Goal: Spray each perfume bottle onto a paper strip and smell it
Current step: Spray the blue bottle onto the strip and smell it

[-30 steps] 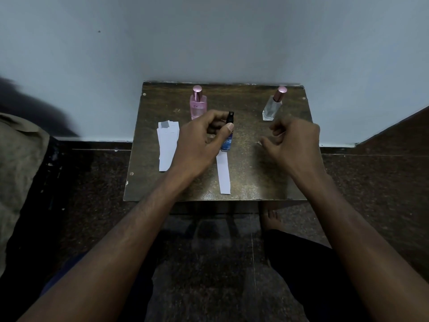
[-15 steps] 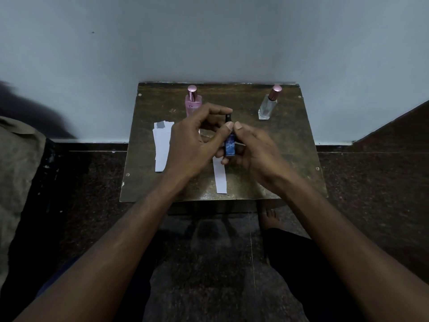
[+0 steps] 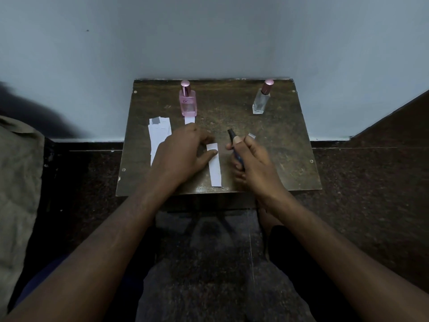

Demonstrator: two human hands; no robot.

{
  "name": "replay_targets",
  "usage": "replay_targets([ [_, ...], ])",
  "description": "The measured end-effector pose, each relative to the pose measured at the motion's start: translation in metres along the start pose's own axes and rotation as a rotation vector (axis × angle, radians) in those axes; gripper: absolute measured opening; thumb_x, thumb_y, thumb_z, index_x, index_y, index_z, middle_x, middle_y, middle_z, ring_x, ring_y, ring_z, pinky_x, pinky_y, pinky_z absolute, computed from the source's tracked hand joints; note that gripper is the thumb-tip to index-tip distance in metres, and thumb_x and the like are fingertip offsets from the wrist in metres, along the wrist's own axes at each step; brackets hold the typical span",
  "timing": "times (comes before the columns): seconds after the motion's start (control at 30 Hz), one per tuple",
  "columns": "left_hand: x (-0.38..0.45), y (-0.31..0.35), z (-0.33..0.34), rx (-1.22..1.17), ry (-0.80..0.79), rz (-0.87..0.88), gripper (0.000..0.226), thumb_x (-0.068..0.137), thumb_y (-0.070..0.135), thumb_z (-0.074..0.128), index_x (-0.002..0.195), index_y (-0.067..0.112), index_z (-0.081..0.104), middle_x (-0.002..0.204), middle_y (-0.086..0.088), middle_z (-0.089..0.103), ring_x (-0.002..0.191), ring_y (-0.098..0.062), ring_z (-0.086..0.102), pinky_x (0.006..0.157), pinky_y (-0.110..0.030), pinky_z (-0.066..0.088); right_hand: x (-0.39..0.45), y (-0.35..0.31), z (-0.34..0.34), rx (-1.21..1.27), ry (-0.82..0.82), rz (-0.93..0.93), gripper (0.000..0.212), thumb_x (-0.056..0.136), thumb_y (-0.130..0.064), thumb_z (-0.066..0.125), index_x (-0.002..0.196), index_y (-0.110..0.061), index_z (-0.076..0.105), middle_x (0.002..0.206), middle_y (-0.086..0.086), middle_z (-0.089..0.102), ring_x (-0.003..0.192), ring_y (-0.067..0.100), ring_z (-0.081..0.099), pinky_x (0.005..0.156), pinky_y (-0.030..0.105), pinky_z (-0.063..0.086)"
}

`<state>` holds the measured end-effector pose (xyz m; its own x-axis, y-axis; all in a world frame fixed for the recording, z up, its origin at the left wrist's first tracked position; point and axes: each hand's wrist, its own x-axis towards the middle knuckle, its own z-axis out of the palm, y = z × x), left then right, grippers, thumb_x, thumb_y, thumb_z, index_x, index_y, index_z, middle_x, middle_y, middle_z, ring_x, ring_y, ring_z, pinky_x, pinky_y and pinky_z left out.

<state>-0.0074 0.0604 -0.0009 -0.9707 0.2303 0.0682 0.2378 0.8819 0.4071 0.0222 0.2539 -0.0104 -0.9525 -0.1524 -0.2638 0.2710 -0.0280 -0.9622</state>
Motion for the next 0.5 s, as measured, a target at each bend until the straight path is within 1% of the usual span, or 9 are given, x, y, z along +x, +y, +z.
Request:
replay_targets([
  [0.03,-0.002,0.001,0.001,0.013,-0.002,-0.008,0.036,0.096,0.044,0.073,0.129,0.031,0.073,0.115,0.005,0.066,0.102,-0.019,0.064,0.073,-0.031,0.042,0.003,0.003,-0.005,-0.116,0.076,-0.061,0.030,0.108,-0.046,0.051,0.099,-0.021,0.065,0.060,-0.013,0.045,0.052,0.007,0.038,0.051,0.028,0.031],
  [0.1,-0.003,0.004,0.004,0.026,0.008,-0.016,0.037,0.095,0.044,0.074,0.131,0.031,0.072,0.110,0.007,0.061,0.104,-0.020,0.064,0.072,-0.031,0.040,0.007,0.003,-0.017,-0.287,0.179,-0.150,0.032,0.102,-0.053,0.051,0.097,-0.025,0.066,0.060,-0.016,0.049,0.057,0.007,0.044,0.057,0.035,0.035],
  [0.2,-0.002,0.007,0.009,0.009,0.012,-0.024,0.034,0.095,0.041,0.074,0.127,0.031,0.072,0.109,0.009,0.059,0.102,-0.019,0.064,0.071,-0.031,0.041,0.011,-0.003,-0.036,-0.263,0.305,-0.142,0.027,0.098,-0.051,0.047,0.093,-0.027,0.059,0.066,-0.011,0.051,0.061,0.012,0.046,0.058,0.038,0.035],
  [0.27,0.000,0.011,0.010,-0.010,0.006,-0.033,0.030,0.095,0.039,0.075,0.123,0.030,0.072,0.107,0.011,0.058,0.100,-0.017,0.063,0.071,-0.031,0.042,0.014,-0.008,-0.049,-0.227,0.393,-0.141,0.020,0.098,-0.046,0.052,0.086,-0.030,0.056,0.068,-0.011,0.050,0.061,0.011,0.045,0.058,0.036,0.034],
  [0.3,0.000,0.012,0.010,-0.018,0.004,-0.034,0.029,0.094,0.038,0.075,0.122,0.030,0.072,0.107,0.011,0.058,0.099,-0.017,0.063,0.071,-0.032,0.042,0.015,-0.010,-0.055,-0.285,0.430,-0.153,0.021,0.099,-0.047,0.057,0.087,-0.030,0.057,0.070,-0.012,0.052,0.062,0.010,0.047,0.060,0.034,0.037],
  [0.37,0.001,0.011,0.011,-0.026,0.001,-0.036,0.026,0.094,0.037,0.076,0.119,0.029,0.072,0.111,0.008,0.062,0.100,-0.017,0.063,0.071,-0.033,0.045,0.018,-0.009,-0.062,-0.514,0.453,-0.151,0.025,0.097,-0.051,0.069,0.100,-0.027,0.065,0.082,-0.012,0.062,0.070,0.006,0.057,0.064,0.027,0.044],
  [0.4,0.000,0.010,0.011,-0.028,0.003,-0.037,0.025,0.094,0.037,0.076,0.117,0.029,0.072,0.113,0.008,0.064,0.100,-0.017,0.062,0.072,-0.033,0.047,0.020,-0.009,-0.064,-0.623,0.453,-0.137,0.030,0.094,-0.052,0.074,0.108,-0.027,0.067,0.087,-0.011,0.065,0.075,0.002,0.060,0.064,0.020,0.044],
  [0.43,0.000,0.009,0.012,-0.031,0.005,-0.037,0.023,0.094,0.037,0.076,0.115,0.028,0.072,0.112,0.008,0.064,0.098,-0.016,0.062,0.072,-0.033,0.047,0.021,-0.008,-0.064,-0.706,0.450,-0.136,0.036,0.091,-0.052,0.078,0.114,-0.026,0.069,0.087,-0.010,0.066,0.076,0.000,0.061,0.063,0.015,0.043],
  [0.5,0.000,0.008,0.013,-0.039,0.011,-0.038,0.019,0.095,0.036,0.075,0.111,0.028,0.072,0.106,0.011,0.060,0.090,-0.014,0.058,0.070,-0.032,0.045,0.025,-0.007,-0.064,-0.823,0.438,-0.167,0.043,0.088,-0.051,0.081,0.119,-0.023,0.072,0.083,-0.009,0.067,0.075,0.000,0.062,0.064,0.013,0.044],
])
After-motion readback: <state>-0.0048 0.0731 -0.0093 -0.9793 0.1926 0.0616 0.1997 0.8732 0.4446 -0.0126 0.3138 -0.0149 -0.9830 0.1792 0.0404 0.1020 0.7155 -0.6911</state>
